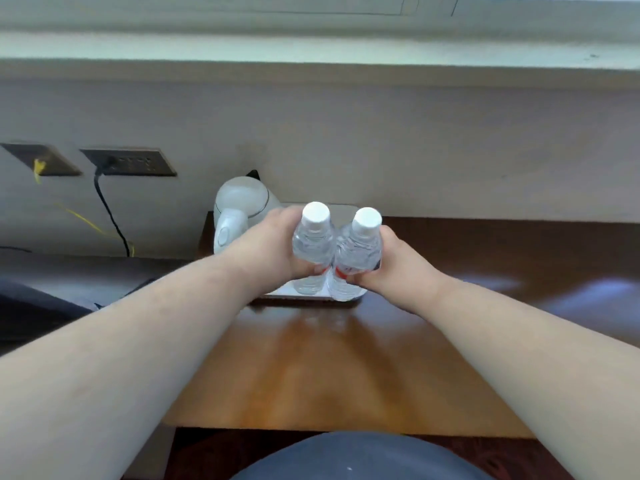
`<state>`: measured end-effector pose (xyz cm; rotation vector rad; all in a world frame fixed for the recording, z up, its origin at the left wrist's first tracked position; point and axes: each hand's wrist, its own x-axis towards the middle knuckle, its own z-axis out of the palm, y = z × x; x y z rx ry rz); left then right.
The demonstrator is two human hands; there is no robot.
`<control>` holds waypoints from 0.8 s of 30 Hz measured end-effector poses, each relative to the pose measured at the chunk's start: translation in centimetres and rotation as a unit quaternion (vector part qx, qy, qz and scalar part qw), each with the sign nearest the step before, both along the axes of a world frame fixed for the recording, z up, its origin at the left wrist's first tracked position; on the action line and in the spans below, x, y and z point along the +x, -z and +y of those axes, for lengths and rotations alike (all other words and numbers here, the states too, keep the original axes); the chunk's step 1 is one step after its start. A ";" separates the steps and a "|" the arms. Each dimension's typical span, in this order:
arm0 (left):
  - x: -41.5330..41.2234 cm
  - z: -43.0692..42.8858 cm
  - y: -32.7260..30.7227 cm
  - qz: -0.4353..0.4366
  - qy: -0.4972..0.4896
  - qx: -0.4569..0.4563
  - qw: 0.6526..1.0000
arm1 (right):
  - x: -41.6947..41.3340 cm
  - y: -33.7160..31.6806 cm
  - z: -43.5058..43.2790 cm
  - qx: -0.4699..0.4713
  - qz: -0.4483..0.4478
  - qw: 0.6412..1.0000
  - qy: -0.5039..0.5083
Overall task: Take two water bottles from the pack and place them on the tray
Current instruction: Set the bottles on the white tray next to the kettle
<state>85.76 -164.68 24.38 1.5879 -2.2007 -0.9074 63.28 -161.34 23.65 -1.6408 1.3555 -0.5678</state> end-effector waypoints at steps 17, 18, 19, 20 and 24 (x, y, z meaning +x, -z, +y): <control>-2.1 -16.1 3.9 -0.142 -0.069 -0.005 0.987 | 1.1 8.3 -17.5 0.016 0.049 0.996 0.079; -2.2 -16.2 3.8 -0.152 -0.071 -0.003 0.986 | 1.1 8.3 -17.6 0.018 0.048 0.996 0.079; -2.3 -16.2 3.8 -0.164 -0.071 -0.003 0.984 | 1.2 8.4 -17.6 0.019 0.044 0.996 0.078; -2.4 -16.2 3.9 -0.174 -0.073 -0.004 0.982 | 1.2 8.5 -17.5 0.021 0.041 0.996 0.078; -2.9 -15.6 4.0 -0.186 -0.093 -0.011 0.978 | 1.4 8.6 -17.3 0.010 0.042 0.994 0.101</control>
